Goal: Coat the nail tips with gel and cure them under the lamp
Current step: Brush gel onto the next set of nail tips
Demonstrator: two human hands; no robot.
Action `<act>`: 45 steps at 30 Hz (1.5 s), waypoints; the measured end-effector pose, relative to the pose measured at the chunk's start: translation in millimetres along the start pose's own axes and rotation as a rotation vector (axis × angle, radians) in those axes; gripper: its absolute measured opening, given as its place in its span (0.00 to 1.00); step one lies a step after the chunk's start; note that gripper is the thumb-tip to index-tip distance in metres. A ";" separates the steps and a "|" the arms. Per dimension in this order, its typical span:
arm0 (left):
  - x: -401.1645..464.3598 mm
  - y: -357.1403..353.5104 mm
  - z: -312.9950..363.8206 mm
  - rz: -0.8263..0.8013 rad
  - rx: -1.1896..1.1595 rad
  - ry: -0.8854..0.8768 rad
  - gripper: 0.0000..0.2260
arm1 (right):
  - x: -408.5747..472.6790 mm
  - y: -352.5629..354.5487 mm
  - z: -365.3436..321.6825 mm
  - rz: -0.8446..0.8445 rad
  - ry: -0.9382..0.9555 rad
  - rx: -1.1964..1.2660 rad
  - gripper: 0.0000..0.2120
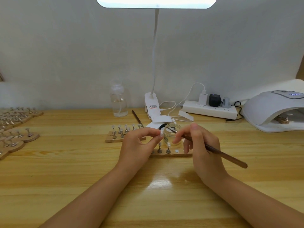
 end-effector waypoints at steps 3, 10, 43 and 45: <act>-0.8 0.5 -0.6 0.001 -0.034 0.016 0.09 | -1.0 -5.3 3.0 -0.038 -0.036 -0.006 0.21; -0.7 0.7 -1.8 0.002 -0.035 0.024 0.09 | -0.2 -4.6 -0.7 -0.030 0.000 -0.033 0.20; -0.4 -2.8 0.2 -0.019 -0.013 0.005 0.13 | 0.3 -1.0 -1.0 -0.022 0.033 -0.079 0.19; -0.5 -2.0 0.2 -0.014 -0.015 0.014 0.14 | 0.7 -2.5 1.0 -0.038 0.022 -0.122 0.19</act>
Point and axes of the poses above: each hand's wrist, its own x-axis towards the middle knuckle, its own y-axis out of the back of the hand, z = x × y, the point moved 10 cm from there along x, towards the middle knuckle, and after that the axes turned 3 degrees about y, right-handed, at the moved point
